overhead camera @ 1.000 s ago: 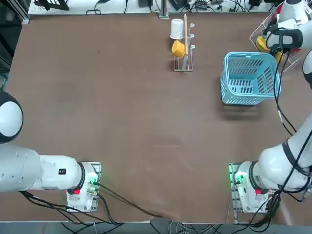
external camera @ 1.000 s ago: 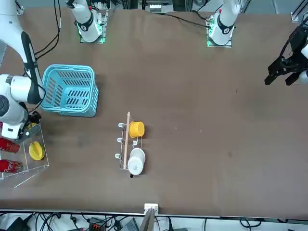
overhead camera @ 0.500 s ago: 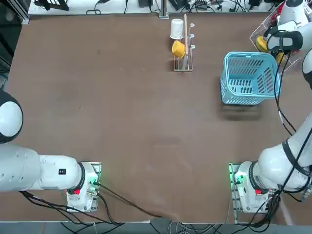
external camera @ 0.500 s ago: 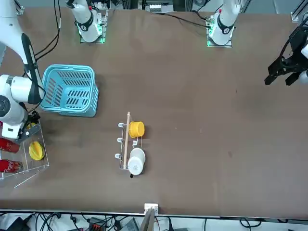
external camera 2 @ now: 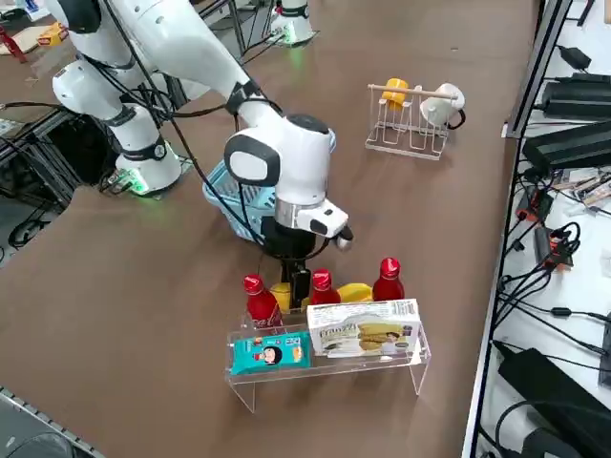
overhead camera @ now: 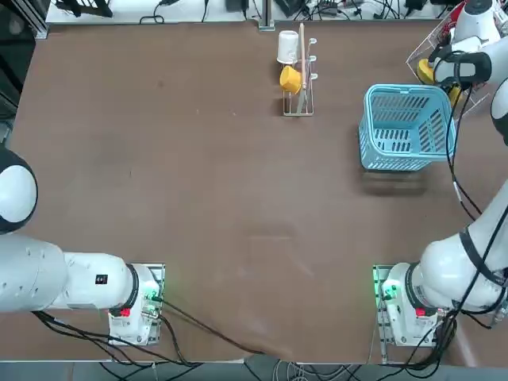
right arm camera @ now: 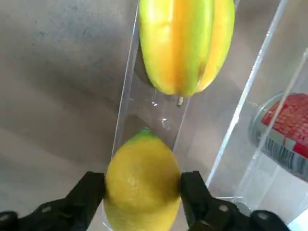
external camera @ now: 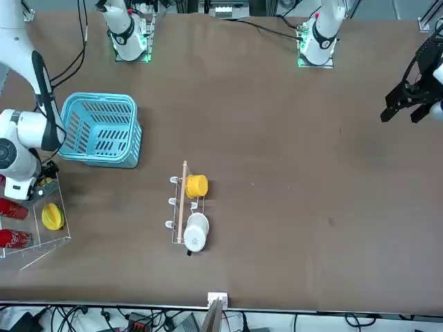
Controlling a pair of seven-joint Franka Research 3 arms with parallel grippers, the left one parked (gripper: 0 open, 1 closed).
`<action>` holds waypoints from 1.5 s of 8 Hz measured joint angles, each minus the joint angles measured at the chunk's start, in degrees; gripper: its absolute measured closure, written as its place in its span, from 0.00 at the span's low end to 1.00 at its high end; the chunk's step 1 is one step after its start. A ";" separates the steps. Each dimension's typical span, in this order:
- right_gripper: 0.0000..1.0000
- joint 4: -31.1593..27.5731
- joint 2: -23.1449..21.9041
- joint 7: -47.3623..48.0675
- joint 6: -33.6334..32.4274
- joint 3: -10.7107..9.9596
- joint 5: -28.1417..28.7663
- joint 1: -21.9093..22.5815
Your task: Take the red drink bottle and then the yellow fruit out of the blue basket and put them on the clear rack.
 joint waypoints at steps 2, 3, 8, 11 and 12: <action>0.00 0.18 -0.01 0.09 0.04 -0.03 0.00 -0.26; 0.00 0.32 -0.04 0.29 0.07 0.03 0.01 -0.24; 0.00 6.39 -4.34 1.63 -8.69 1.31 3.76 0.37; 0.00 14.91 -6.55 2.30 -23.28 2.59 15.02 2.55; 0.00 16.16 -7.34 4.21 -25.28 2.60 17.08 3.10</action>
